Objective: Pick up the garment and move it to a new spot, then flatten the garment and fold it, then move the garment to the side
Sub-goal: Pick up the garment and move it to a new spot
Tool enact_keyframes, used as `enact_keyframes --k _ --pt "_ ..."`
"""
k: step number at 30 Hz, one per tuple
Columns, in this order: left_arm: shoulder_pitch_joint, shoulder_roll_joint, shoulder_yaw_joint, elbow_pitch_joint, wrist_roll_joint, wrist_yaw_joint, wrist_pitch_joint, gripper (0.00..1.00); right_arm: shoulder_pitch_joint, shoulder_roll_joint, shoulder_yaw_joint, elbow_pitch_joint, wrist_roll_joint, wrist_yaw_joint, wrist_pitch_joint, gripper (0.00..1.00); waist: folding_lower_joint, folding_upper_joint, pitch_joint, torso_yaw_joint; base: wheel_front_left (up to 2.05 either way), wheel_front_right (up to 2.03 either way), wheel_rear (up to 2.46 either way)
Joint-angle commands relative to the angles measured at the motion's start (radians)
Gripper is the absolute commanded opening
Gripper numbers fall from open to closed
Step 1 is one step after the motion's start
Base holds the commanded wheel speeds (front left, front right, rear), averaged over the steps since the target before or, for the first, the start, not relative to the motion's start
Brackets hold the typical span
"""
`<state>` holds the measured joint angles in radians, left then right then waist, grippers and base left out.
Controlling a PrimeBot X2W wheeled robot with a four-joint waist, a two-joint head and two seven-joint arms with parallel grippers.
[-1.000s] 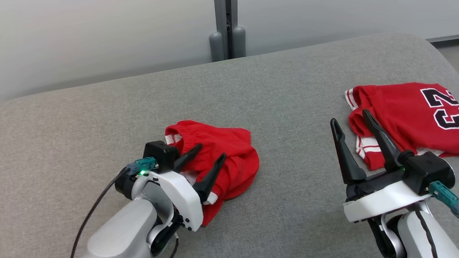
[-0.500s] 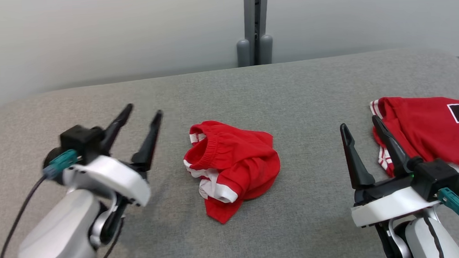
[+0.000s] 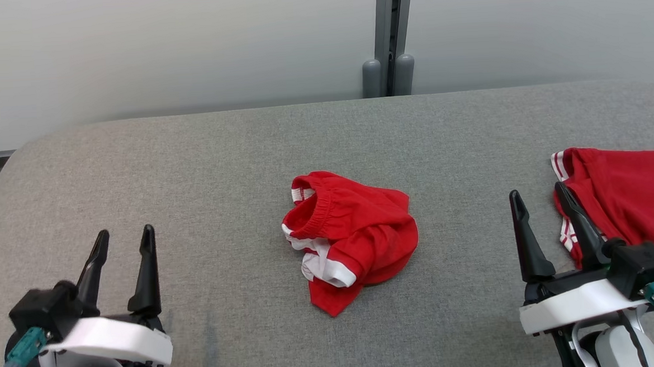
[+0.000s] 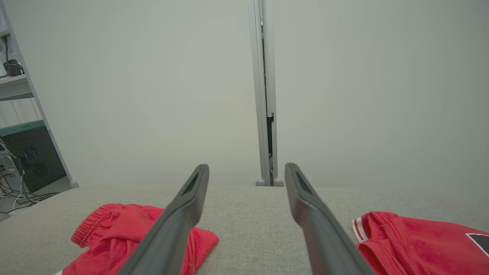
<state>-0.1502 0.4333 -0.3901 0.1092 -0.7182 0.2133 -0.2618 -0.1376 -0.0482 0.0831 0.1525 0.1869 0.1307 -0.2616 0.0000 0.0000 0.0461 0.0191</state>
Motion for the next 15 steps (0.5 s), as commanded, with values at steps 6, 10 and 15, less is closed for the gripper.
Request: enact_keyframes --k 6,10,15 --pt "0.126 -0.101 0.111 -0.023 0.103 -0.031 -0.003 1.00 0.009 -0.005 0.003 0.004 0.015 0.000 -0.005 1.00 0.0000 0.0000 -0.009 -0.003 0.00 0.00 0.00" --pt "0.152 -0.149 0.133 0.002 0.149 -0.072 -0.004 1.00 0.011 -0.005 0.006 0.010 0.012 0.000 -0.005 1.00 0.0000 0.0000 -0.016 -0.006 0.00 0.00 0.00" --pt "0.159 -0.188 0.162 0.029 0.186 -0.114 -0.003 1.00 0.017 -0.005 0.011 0.016 0.010 0.000 -0.005 1.00 0.0000 0.0000 -0.025 -0.011 0.00 0.00 0.00"
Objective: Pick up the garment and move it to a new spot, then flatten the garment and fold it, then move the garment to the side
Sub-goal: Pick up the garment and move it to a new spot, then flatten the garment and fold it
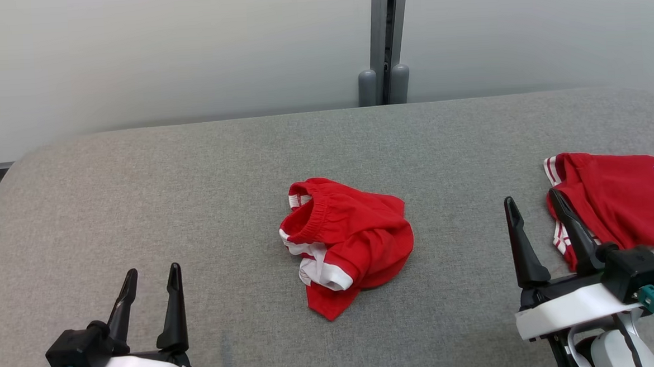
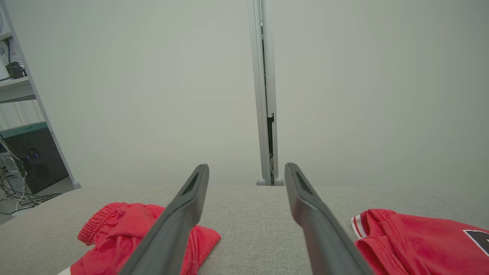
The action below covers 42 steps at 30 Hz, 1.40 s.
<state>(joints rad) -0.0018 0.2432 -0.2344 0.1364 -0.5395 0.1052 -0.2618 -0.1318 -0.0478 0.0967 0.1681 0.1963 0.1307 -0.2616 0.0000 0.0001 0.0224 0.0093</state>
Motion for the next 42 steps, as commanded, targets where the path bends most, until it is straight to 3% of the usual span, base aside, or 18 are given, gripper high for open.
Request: enact_keyframes --k 1,16,22,28,35,42 --pt "0.009 -0.003 0.012 0.005 0.015 -0.012 -0.004 1.00 0.011 -0.006 -0.002 0.001 0.001 0.000 -0.005 1.00 0.0000 -0.0001 -0.003 -0.003 0.00 0.00 0.00" --pt "0.005 -0.057 0.060 0.043 0.076 -0.072 -0.003 1.00 0.008 -0.006 0.009 0.011 -0.006 0.000 -0.005 1.00 0.0000 -0.0001 -0.014 -0.009 0.00 0.00 0.00" --pt "0.000 -0.074 0.074 0.049 0.091 -0.087 -0.003 1.00 -0.033 -0.013 0.059 0.027 -0.019 0.000 -0.005 1.00 0.0000 -0.0001 -0.009 0.005 0.00 0.00 0.00" --pt "-0.018 -0.093 0.079 0.063 0.099 -0.104 -0.002 1.00 -0.167 -0.076 0.233 0.077 0.036 0.000 0.062 1.00 0.0000 -0.0001 0.000 0.052 0.00 0.00 0.00" --pt "-0.042 -0.127 0.084 0.099 0.101 -0.132 -0.002 1.00 -0.383 -0.168 0.515 0.162 0.159 0.000 0.292 1.00 0.0000 -0.0001 0.021 0.142 0.00 0.00 0.00" --pt "-0.058 -0.157 0.094 0.131 0.116 -0.156 -0.003 1.00 -0.571 -0.202 0.770 0.259 0.316 0.000 0.515 1.00 0.0000 -0.0001 0.029 0.226 0.00 0.00 0.00"
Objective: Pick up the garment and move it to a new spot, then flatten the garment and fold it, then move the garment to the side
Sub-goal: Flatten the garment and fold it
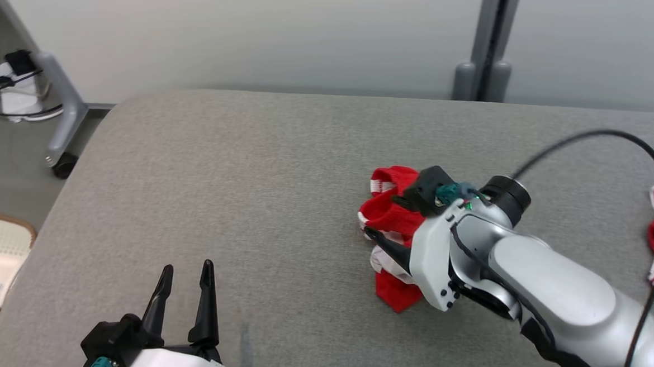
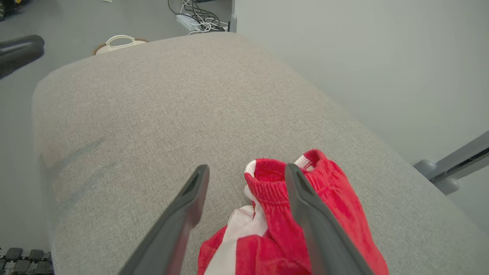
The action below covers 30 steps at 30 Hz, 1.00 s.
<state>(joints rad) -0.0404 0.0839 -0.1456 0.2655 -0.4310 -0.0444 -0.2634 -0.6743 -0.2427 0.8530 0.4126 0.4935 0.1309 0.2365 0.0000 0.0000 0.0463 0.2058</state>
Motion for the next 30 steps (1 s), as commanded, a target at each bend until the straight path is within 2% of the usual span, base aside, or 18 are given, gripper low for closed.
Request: enact_keyframes --k 1,4,10,17,18,19,20,25,30 --pt "-0.019 -0.002 0.007 0.005 0.010 -0.009 -0.001 1.00 -0.049 -0.006 0.043 0.030 0.041 0.000 0.041 1.00 0.0000 0.0000 0.006 0.039 0.00 0.00 0.00" --pt "-0.029 -0.010 0.013 0.015 0.014 -0.018 -0.001 1.00 -0.111 -0.001 0.108 0.087 0.092 0.000 0.103 1.00 0.0000 0.0000 0.010 0.069 0.00 0.00 0.00" --pt "-0.038 -0.021 0.018 0.027 0.024 -0.033 -0.001 1.00 -0.188 0.017 0.172 0.228 0.171 0.000 0.236 1.00 0.0000 0.0000 0.026 0.112 0.00 0.00 0.00" --pt "-0.051 -0.027 0.032 0.041 0.029 -0.048 -0.001 1.00 -0.226 0.031 0.226 0.329 0.212 0.000 0.272 1.00 0.0000 0.0000 0.047 0.134 0.00 0.00 0.00" --pt "-0.053 -0.028 0.035 0.042 0.029 -0.050 -0.001 1.00 -0.229 0.028 0.237 0.342 0.215 0.000 0.277 0.45 0.0000 0.0000 0.049 0.134 0.00 0.00 0.00" --pt "-0.054 -0.028 0.037 0.044 0.031 -0.053 -0.001 1.00 -0.231 0.026 0.245 0.354 0.219 0.000 0.282 0.11 0.0000 0.0000 0.050 0.135 0.00 0.00 0.00" --pt "-0.055 -0.029 0.039 0.045 0.033 -0.052 -0.001 1.00 -0.237 0.025 0.250 0.364 0.220 0.000 0.278 0.00 0.0000 0.0000 0.052 0.134 0.00 0.00 0.00" --pt "-0.052 -0.030 0.052 0.049 0.044 -0.057 -0.001 1.00 -0.254 0.029 0.256 0.381 0.237 0.000 0.197 0.00 0.0000 0.0000 0.047 0.119 0.00 0.00 0.00" --pt "-0.044 -0.030 0.063 0.050 0.057 -0.060 -0.001 1.00 -0.258 0.023 0.219 0.372 0.275 0.000 0.082 0.00 0.0000 0.0000 0.027 0.084 0.00 0.00 0.00"
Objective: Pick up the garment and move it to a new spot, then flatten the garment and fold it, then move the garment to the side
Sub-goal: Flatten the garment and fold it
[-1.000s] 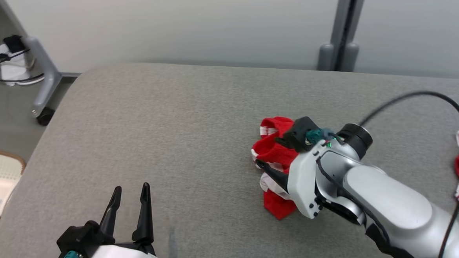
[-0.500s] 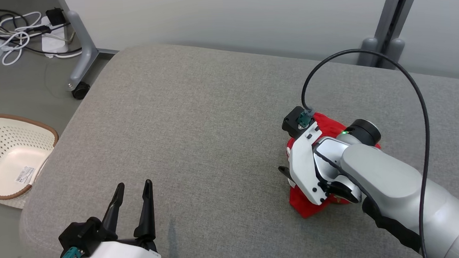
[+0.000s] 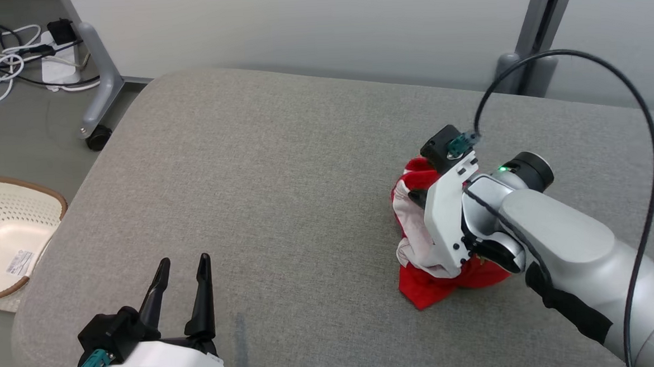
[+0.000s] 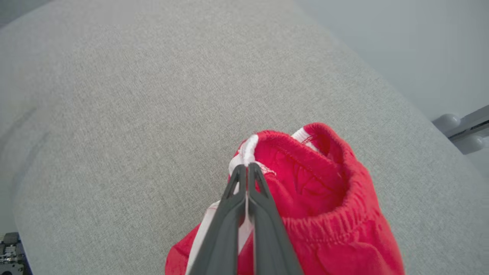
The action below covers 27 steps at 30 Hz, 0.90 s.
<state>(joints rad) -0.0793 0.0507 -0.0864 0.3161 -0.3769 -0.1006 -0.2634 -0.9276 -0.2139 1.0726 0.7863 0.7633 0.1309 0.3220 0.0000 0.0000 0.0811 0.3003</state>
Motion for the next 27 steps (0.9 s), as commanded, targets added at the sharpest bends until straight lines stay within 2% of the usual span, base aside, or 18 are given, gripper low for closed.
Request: enact_keyframes --k 1,6,13,20,27 --pt "-0.002 0.003 0.005 -0.001 0.007 -0.004 -0.001 1.00 -0.001 -0.012 -0.012 -0.007 0.014 0.000 -0.026 0.00 0.0000 0.0000 -0.012 -0.020 0.00 0.00 0.00" --pt "0.008 0.003 0.015 -0.003 0.020 -0.009 -0.001 1.00 0.046 -0.060 -0.094 -0.060 0.081 0.000 -0.133 0.00 0.0000 0.0000 -0.029 -0.072 0.00 0.00 0.00" --pt "0.015 0.006 0.021 -0.009 0.034 -0.012 -0.001 1.00 0.173 -0.188 -0.216 -0.181 0.164 0.000 -0.216 0.00 0.0000 0.0000 -0.031 -0.152 0.00 0.00 0.00" --pt "0.005 0.010 0.017 -0.009 0.040 -0.016 -0.001 1.00 0.346 -0.264 -0.319 -0.269 0.200 0.000 -0.222 0.00 0.0000 0.0000 -0.024 -0.213 0.00 0.00 0.00" --pt "0.001 0.012 0.015 -0.007 0.044 -0.018 -0.001 1.00 0.485 -0.304 -0.421 -0.339 0.198 0.000 -0.205 0.00 0.0000 0.0000 -0.020 -0.248 0.00 0.00 0.00"
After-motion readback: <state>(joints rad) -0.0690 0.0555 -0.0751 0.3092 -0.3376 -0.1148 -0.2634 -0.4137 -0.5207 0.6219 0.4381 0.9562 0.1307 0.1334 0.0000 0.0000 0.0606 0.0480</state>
